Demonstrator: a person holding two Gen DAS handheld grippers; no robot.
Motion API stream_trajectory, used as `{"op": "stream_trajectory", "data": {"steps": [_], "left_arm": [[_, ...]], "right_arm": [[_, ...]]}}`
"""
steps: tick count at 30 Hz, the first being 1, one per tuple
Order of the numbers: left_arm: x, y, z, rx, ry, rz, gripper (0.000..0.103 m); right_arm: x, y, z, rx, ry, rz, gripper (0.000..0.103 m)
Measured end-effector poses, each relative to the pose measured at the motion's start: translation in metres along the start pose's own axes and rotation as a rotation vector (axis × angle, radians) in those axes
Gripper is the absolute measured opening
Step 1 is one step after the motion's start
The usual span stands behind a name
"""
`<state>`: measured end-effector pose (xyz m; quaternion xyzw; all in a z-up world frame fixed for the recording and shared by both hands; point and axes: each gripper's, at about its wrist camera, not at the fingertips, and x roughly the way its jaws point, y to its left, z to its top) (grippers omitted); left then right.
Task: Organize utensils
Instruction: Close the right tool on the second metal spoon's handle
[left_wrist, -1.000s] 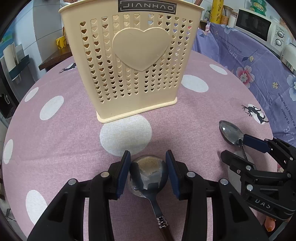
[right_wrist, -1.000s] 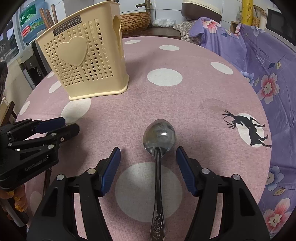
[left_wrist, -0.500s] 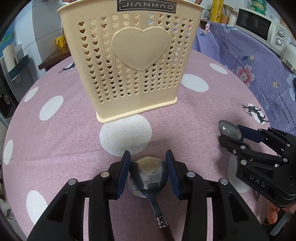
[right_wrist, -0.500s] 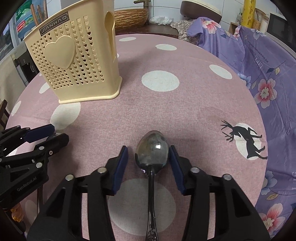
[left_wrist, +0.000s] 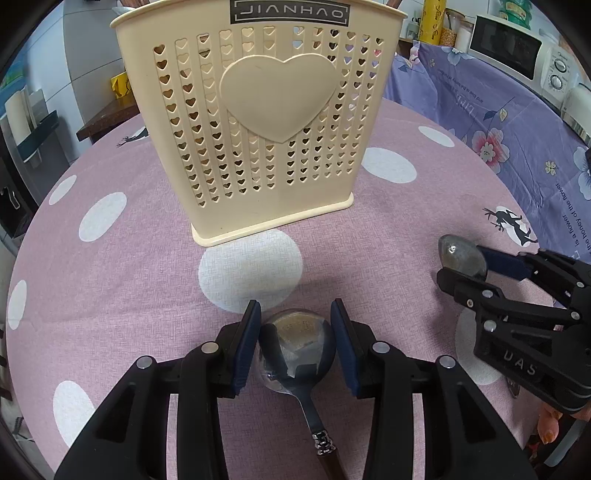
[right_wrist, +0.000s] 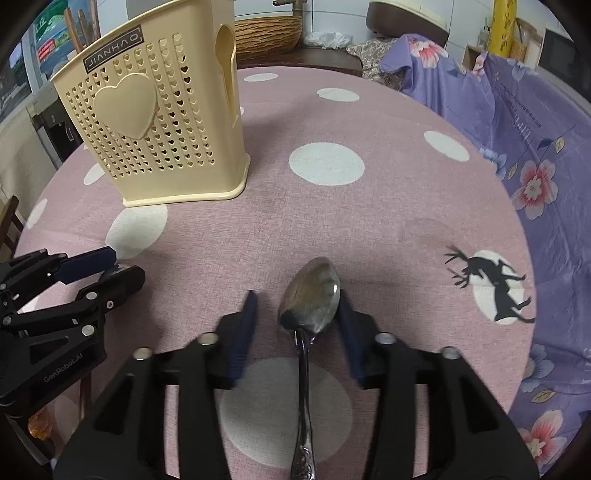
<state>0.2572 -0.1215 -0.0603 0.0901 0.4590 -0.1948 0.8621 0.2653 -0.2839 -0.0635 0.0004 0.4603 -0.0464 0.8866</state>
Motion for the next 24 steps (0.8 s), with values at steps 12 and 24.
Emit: {"op": "stream_trajectory", "data": {"steps": [12,24], "left_arm": [[0.0,0.0,0.0,0.0,0.001,-0.001,0.039],[0.0,0.0,-0.001,0.003,0.001,-0.002,0.039]], "right_arm": [[0.003,0.008,0.004,-0.077,0.059,-0.034,0.051],[-0.001,0.006,0.011,-0.112,0.077,-0.028,0.051]]}}
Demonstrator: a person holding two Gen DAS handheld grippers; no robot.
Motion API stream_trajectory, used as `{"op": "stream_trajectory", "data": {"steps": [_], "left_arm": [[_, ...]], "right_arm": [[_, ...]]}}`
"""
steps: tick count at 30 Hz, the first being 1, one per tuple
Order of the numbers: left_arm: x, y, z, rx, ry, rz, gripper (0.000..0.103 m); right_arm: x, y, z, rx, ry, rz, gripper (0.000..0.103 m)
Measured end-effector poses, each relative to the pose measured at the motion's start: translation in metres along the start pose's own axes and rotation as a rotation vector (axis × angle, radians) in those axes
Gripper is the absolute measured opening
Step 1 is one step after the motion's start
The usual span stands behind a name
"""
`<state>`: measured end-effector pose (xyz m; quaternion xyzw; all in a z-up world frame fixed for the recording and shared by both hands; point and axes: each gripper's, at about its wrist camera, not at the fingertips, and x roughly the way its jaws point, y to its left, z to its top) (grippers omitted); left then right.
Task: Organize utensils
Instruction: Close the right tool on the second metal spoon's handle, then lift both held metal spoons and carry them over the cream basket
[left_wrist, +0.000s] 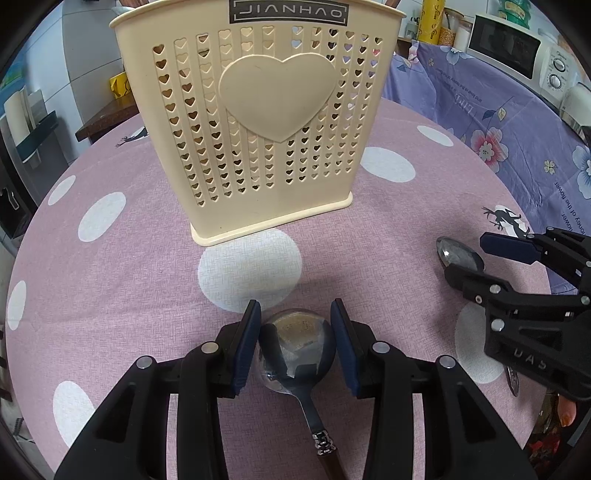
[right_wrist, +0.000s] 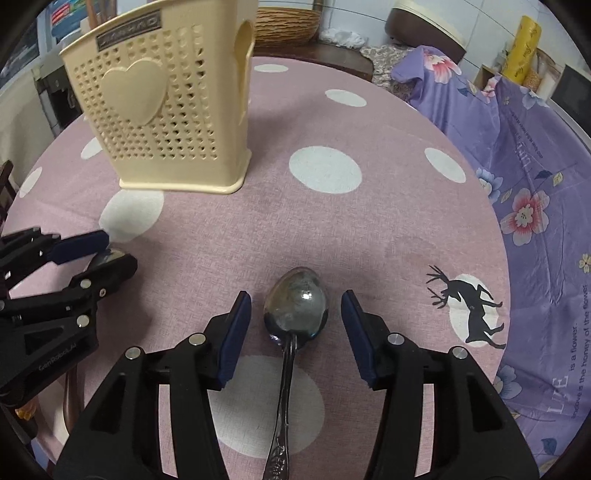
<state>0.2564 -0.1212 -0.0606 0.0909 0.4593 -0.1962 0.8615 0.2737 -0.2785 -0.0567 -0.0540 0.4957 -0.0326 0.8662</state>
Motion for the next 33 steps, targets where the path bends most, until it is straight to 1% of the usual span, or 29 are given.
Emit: {"op": "stream_trajectory", "data": {"steps": [5,7,10,11,19,22,24,26,28,30,33], "left_arm": [[0.0,-0.001,0.0,0.001,0.001,-0.003,0.04],[0.0,-0.001,0.0,0.001,0.002,-0.003,0.039],[0.0,-0.001,0.0,0.0,0.002,-0.003,0.039],[0.0,-0.001,0.0,0.0,0.002,-0.003,0.039],[0.002,0.001,0.0,-0.011,-0.001,-0.009,0.039],[0.0,0.004,0.001,-0.026,-0.007,-0.024,0.037],[-0.005,0.006,0.002,-0.032,-0.022,-0.033,0.032],[-0.011,0.008,0.005,-0.039,-0.038,-0.039,0.021],[-0.017,0.008,0.007,-0.04,-0.049,-0.049,0.019],[-0.022,0.009,0.009,-0.035,-0.064,-0.044,0.019],[-0.022,0.013,0.009,-0.047,-0.064,-0.048,0.018]], "right_arm": [[0.006,0.002,0.0,-0.001,0.025,0.003,0.051],[0.007,0.0,0.0,0.013,0.025,0.02,0.05],[0.007,-0.003,0.001,0.019,0.028,0.043,0.04],[0.007,-0.002,0.001,0.017,0.029,0.044,0.039],[0.007,-0.002,0.0,0.033,0.018,0.049,0.038],[-0.002,-0.004,0.0,0.061,-0.027,0.079,0.038],[-0.01,-0.006,0.0,0.079,-0.059,0.099,0.038],[-0.022,-0.007,0.001,0.098,-0.103,0.116,0.038],[-0.034,-0.008,0.003,0.112,-0.141,0.131,0.038],[-0.046,-0.009,0.005,0.118,-0.174,0.145,0.038],[-0.053,-0.007,0.007,0.118,-0.192,0.157,0.038]]}}
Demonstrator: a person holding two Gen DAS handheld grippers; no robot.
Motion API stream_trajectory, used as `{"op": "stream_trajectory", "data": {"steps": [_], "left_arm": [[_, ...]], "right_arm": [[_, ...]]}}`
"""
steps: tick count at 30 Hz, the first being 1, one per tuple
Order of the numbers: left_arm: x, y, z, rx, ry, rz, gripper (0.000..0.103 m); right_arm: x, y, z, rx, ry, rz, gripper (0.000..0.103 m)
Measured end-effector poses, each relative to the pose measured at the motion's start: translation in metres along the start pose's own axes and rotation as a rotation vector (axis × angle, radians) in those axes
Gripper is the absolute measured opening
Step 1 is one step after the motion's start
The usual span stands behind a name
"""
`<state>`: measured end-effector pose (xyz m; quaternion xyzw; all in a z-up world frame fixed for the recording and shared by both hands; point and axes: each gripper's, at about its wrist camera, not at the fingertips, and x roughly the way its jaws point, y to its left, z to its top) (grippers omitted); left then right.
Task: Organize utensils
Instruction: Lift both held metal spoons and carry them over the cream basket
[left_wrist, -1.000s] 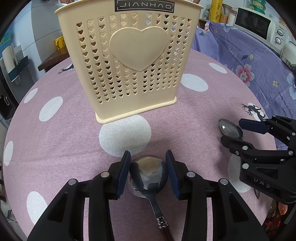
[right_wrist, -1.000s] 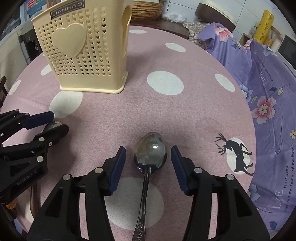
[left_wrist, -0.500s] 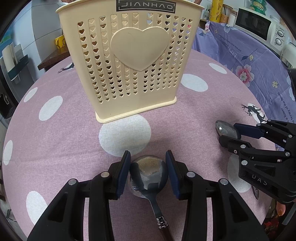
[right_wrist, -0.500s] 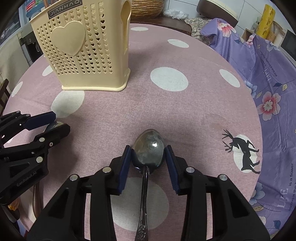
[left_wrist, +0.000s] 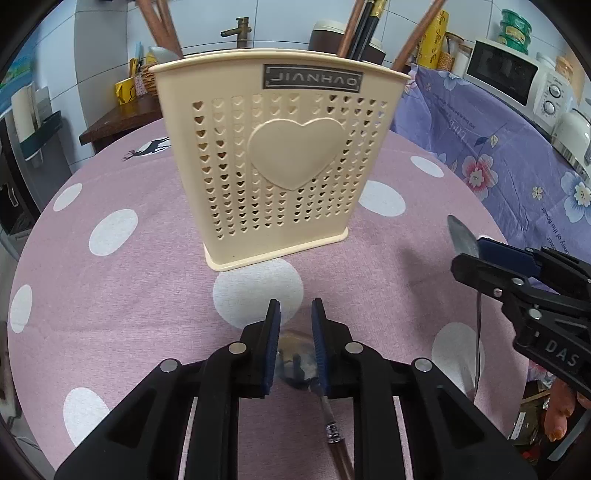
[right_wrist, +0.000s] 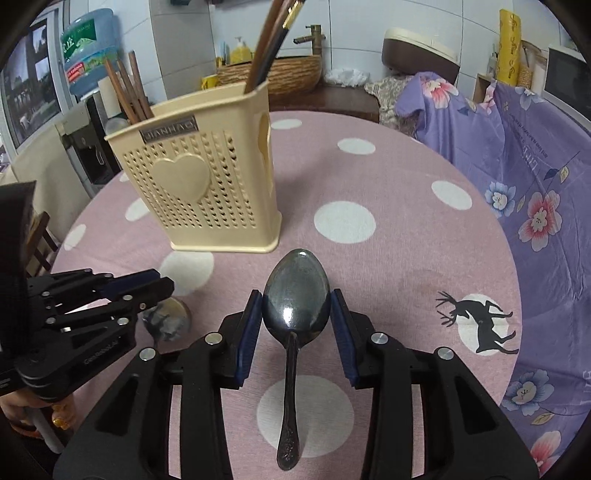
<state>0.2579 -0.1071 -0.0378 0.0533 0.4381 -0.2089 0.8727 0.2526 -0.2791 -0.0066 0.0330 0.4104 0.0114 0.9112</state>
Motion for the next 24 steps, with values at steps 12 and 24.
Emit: {"op": "stream_trajectory", "data": {"steps": [12,24], "left_arm": [[0.002,-0.001,-0.009,-0.004,0.034,0.045,0.061],[0.022,-0.012,-0.018,0.055,0.123,0.074,0.047]], "right_arm": [[0.003,-0.001,-0.003,0.005,0.012,-0.005,0.038],[0.003,-0.003,-0.006,0.018,0.018,-0.008,0.038]]}}
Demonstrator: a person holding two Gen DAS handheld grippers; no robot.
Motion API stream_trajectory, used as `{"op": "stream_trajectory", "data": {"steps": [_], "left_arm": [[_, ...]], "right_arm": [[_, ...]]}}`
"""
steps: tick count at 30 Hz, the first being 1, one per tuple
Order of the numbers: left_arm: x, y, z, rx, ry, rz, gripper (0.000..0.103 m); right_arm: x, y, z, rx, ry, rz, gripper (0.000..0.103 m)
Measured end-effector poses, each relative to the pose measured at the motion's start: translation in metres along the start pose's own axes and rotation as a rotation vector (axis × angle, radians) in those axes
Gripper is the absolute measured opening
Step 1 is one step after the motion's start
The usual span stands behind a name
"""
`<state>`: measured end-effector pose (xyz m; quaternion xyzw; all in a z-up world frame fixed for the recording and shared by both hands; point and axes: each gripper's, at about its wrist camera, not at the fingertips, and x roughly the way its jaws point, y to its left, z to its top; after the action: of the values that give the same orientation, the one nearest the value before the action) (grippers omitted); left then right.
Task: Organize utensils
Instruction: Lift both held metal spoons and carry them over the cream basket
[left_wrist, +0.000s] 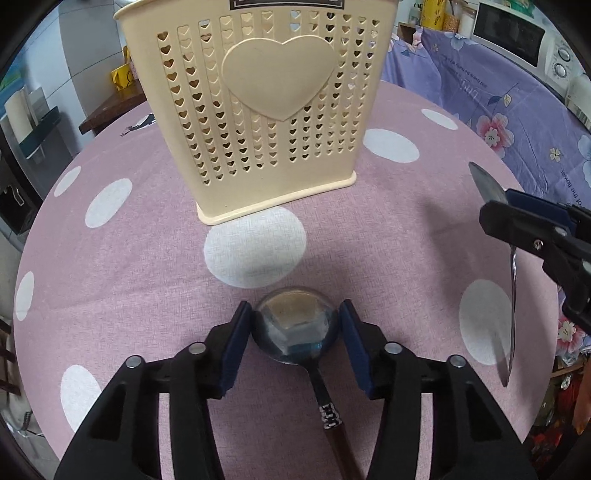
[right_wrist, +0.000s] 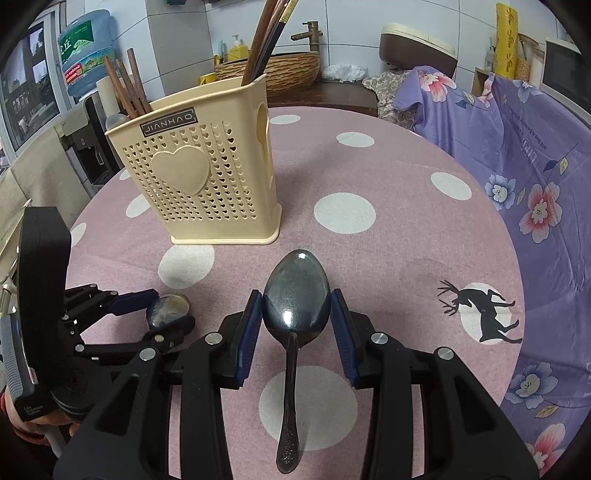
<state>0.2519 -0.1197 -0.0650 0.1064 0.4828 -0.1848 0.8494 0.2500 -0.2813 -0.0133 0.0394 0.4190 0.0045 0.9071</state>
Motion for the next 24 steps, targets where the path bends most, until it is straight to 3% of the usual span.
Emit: {"op": "stream_trajectory", "data": {"steps": [8,18,24], "left_arm": [[-0.002,0.003,0.003,-0.014,-0.014,-0.02,0.047],[-0.061,0.017,0.018,-0.078,-0.225,-0.034,0.047],[-0.08,0.021,0.022,-0.096,-0.296,-0.024,0.047]], "right_arm": [[-0.004,0.0,0.0,0.01,-0.017,0.004,0.038],[-0.039,0.002,0.009,0.029,-0.112,0.055,0.038],[-0.054,0.009,0.013,0.015,-0.148,0.067,0.038]]}}
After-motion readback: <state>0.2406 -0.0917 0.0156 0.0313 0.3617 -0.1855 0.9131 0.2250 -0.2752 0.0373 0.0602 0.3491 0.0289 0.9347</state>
